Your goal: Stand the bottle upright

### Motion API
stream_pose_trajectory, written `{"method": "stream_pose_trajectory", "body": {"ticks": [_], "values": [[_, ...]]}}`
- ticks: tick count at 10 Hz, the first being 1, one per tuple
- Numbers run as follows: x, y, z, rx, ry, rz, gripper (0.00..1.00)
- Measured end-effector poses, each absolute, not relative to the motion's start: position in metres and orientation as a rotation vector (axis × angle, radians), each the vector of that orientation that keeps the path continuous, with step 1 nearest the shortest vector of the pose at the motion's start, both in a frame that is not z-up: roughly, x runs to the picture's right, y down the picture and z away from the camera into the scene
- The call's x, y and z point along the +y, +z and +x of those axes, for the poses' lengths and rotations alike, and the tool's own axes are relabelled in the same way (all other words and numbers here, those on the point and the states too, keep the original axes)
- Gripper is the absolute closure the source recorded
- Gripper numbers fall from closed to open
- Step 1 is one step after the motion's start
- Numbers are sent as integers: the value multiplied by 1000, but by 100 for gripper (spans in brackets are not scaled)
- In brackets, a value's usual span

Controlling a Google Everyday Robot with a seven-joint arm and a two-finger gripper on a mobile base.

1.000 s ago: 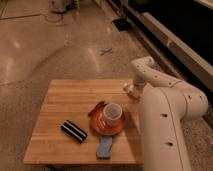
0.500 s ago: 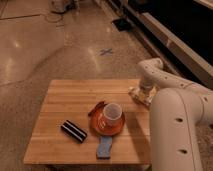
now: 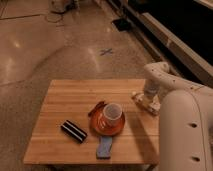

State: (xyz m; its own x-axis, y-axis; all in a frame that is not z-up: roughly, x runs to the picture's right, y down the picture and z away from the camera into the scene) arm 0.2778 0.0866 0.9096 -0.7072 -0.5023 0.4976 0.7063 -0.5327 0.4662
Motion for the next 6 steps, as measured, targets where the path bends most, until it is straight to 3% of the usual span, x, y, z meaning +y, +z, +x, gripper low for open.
{"method": "stream_pose_trajectory", "body": {"ticks": [2,6], "values": [[93,905,295,-848,-2201,-425,24],[98,906,314,-823,-2168,-472,20]]}}
